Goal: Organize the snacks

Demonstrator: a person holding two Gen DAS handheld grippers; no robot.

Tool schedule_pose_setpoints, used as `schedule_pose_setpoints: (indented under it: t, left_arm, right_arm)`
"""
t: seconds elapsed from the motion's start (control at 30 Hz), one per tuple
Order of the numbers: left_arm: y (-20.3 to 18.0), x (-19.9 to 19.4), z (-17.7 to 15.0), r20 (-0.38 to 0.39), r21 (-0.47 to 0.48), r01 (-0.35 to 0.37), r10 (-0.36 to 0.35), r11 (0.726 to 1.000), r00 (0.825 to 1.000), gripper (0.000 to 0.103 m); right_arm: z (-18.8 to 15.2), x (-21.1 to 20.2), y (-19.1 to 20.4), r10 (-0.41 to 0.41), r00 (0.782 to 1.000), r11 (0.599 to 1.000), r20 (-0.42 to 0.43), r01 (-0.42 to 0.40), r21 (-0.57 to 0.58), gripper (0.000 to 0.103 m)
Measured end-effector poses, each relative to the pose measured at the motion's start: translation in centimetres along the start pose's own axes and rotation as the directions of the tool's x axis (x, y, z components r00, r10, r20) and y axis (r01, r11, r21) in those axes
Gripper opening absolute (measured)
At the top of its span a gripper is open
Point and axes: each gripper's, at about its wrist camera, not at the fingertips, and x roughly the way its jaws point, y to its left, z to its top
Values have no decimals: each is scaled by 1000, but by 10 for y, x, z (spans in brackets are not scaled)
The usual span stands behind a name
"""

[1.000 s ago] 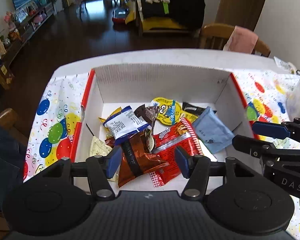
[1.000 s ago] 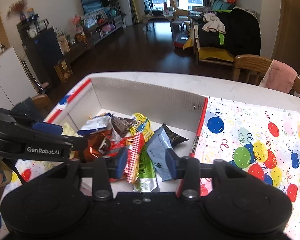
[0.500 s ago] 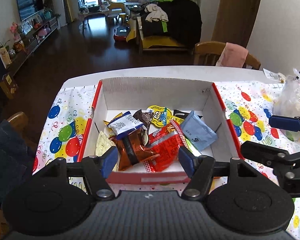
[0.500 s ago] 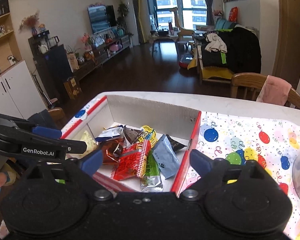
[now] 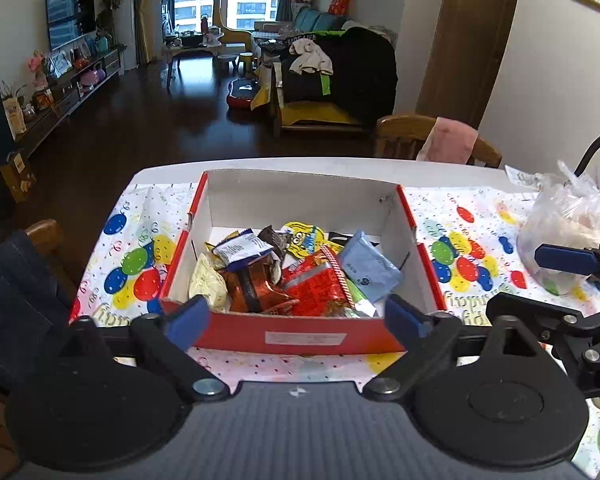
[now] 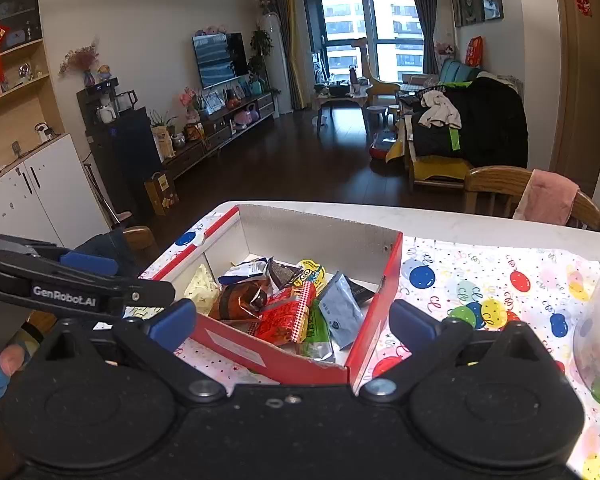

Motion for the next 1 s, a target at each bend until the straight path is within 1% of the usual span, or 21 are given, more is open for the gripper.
schedule_pose_setpoints:
  t: [0.1,0.23,0.37,0.5,0.57,0.67,0.77,1.0]
  left_arm:
    - [1,-7,-6,2,-24,11,-11,1000,1000,102]
    - [1,-13,-12,7,-32,0,0,999,1000,102]
    - [-1,-22,-18,14,-33,-10,11,999,1000,102]
    - [-7,-32,-22,42,-9,-45,45,999,998,102]
    - [-9,-37,-24,52,2,-46,46,999,998,102]
    - [-14,-40,-26,58,27,-63,61,998,996,102]
    - [-16,-42,-28,58,30,-58,56,998,997,102]
    - [-16,-45,-29,54,20,-50,49,999,997,102]
  right_arm:
    - [-2,-7,1,13,1000,1000,6,-13,8,103]
    - [-3,-14,6,5,1000,1000,23,-5,4,103]
    - [-4,-18,6,10,999,1000,33,-11,28,103]
    - [-6,-20,7,8,999,999,38,-9,33,103]
    - [-7,-21,9,17,999,1000,42,-18,24,103]
    - [-7,-25,12,-6,998,1000,57,5,12,103]
    - [-8,-26,16,-4,998,1000,58,5,-5,103]
    - [-10,-25,17,-18,999,1000,51,18,4,103]
